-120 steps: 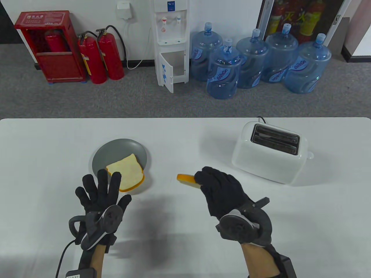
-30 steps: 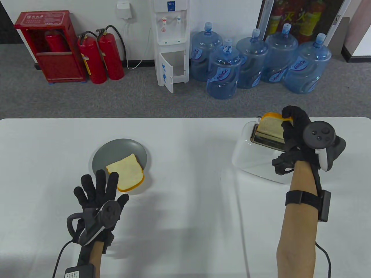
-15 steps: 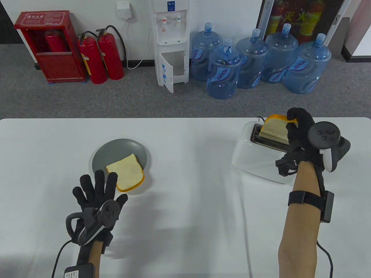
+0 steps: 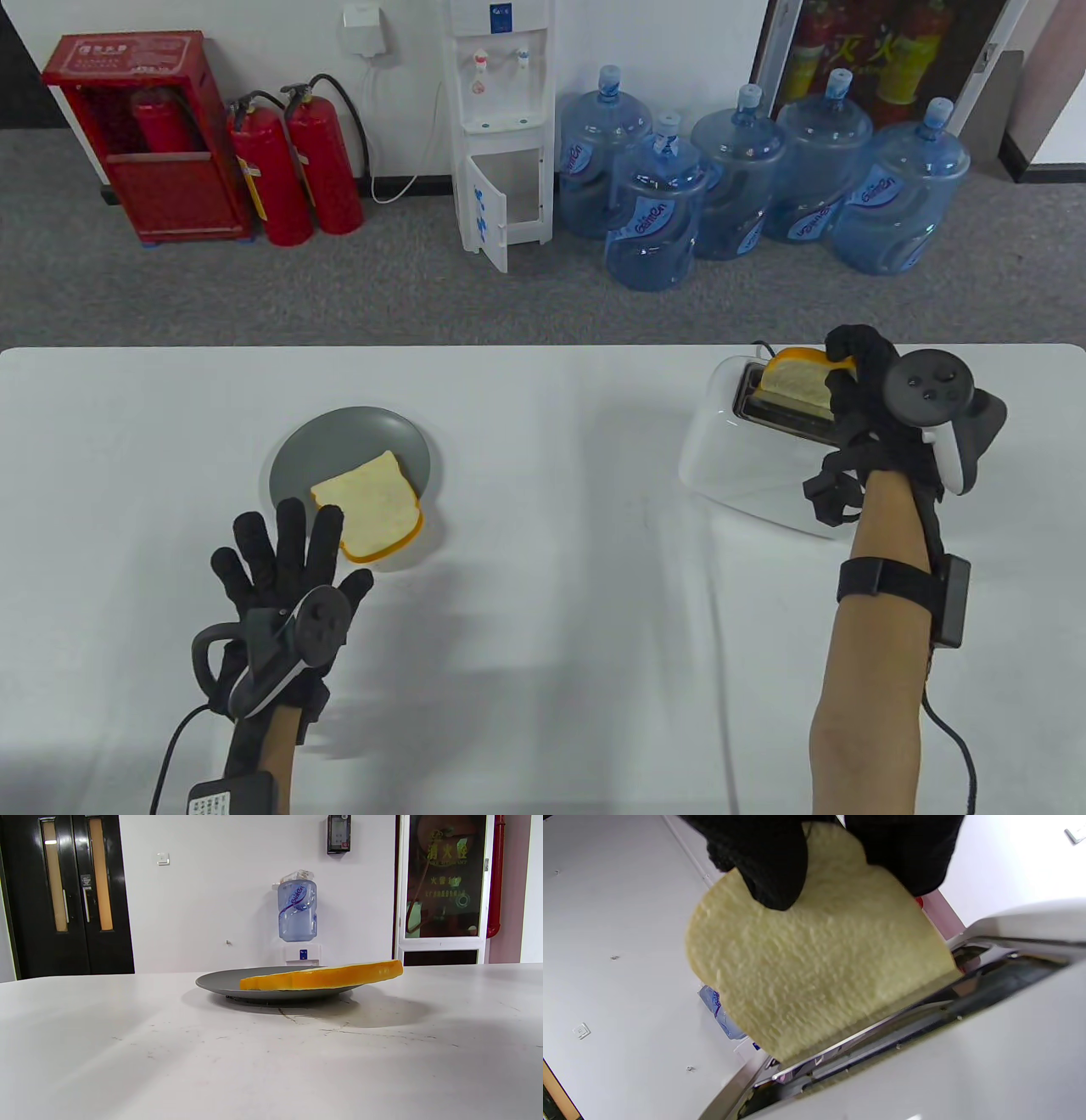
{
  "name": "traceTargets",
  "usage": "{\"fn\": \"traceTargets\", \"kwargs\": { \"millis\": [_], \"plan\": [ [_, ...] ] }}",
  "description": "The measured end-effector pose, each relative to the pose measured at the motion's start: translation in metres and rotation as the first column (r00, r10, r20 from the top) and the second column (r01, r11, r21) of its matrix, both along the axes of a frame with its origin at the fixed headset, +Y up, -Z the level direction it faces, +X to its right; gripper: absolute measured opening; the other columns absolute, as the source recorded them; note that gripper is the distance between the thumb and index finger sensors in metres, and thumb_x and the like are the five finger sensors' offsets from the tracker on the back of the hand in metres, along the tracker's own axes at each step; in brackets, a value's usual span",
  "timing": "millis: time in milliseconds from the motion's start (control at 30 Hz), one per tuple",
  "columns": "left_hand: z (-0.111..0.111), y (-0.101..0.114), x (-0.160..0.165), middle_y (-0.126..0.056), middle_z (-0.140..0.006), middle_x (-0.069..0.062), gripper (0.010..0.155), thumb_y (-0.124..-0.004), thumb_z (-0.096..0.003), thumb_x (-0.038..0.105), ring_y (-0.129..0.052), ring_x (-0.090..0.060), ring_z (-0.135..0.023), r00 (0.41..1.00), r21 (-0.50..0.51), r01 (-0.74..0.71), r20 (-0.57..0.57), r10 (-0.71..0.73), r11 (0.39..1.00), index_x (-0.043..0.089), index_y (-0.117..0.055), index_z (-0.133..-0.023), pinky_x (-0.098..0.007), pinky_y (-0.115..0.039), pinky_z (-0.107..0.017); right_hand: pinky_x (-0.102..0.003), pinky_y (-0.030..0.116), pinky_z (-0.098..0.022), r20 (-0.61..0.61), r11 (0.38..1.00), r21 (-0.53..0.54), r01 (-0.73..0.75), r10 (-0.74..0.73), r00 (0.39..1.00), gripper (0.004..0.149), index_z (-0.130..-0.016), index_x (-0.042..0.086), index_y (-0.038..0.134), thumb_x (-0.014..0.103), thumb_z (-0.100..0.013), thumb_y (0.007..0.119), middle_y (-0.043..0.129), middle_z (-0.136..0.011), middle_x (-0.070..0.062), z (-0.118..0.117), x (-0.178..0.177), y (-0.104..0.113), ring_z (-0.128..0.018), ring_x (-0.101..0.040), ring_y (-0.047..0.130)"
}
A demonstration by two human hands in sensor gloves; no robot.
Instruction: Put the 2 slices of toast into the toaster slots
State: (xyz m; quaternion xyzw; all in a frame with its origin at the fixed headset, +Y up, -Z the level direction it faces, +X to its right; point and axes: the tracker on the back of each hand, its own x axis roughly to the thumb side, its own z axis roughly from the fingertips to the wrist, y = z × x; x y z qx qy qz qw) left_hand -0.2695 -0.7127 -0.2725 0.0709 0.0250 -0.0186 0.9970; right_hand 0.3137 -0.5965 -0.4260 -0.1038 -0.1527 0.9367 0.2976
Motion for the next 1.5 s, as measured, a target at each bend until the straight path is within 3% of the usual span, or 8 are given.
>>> {"fn": "traceTargets", "kwargs": {
  "millis": [533, 1233, 1500],
  "plan": [
    [-0.001, -0.002, 0.003, -0.017, -0.128, -0.006, 0.074, -0.043, -0.0542, 0.066, -0.010, -0.050, -0.112, 1.000, -0.012, 0.018, 0.008, -0.018, 1.000, 0.038, -0.023, -0.120, -0.065, -0.017, -0.076, -0.064, 0.063, -0.079, 0.013, 0.993, -0.111, -0.044, 0.045, 0.999, 0.048, -0.107, 0.039, 0.057, 0.018, -0.068, 0.076, 0.065, -0.119, -0.008, -0.008, -0.008, -0.004, -0.109, -0.047, 0.072],
    [-0.001, -0.002, 0.004, -0.019, -0.128, -0.003, 0.074, -0.043, -0.0543, 0.066, -0.011, -0.049, -0.112, 0.999, -0.010, 0.030, 0.013, -0.030, 0.999, 0.038, -0.024, -0.120, -0.065, -0.017, -0.076, -0.064, 0.059, -0.080, 0.040, 0.984, -0.173, -0.037, 0.045, 0.998, 0.049, -0.109, 0.037, 0.055, 0.018, -0.068, 0.076, 0.065, -0.118, -0.010, -0.012, -0.007, -0.010, -0.109, -0.048, 0.070],
    [-0.001, -0.002, 0.005, -0.019, -0.128, -0.004, 0.074, -0.044, -0.0544, 0.066, -0.011, -0.050, -0.112, 0.999, -0.013, 0.036, 0.009, -0.036, 0.999, 0.037, -0.023, -0.120, -0.065, -0.017, -0.076, -0.064, 0.057, -0.081, 0.045, 0.974, -0.200, -0.109, 0.120, 0.992, 0.050, -0.109, 0.038, 0.053, 0.019, -0.069, 0.076, 0.065, -0.118, -0.010, -0.014, -0.014, -0.012, -0.109, -0.046, 0.069]
  ]
}}
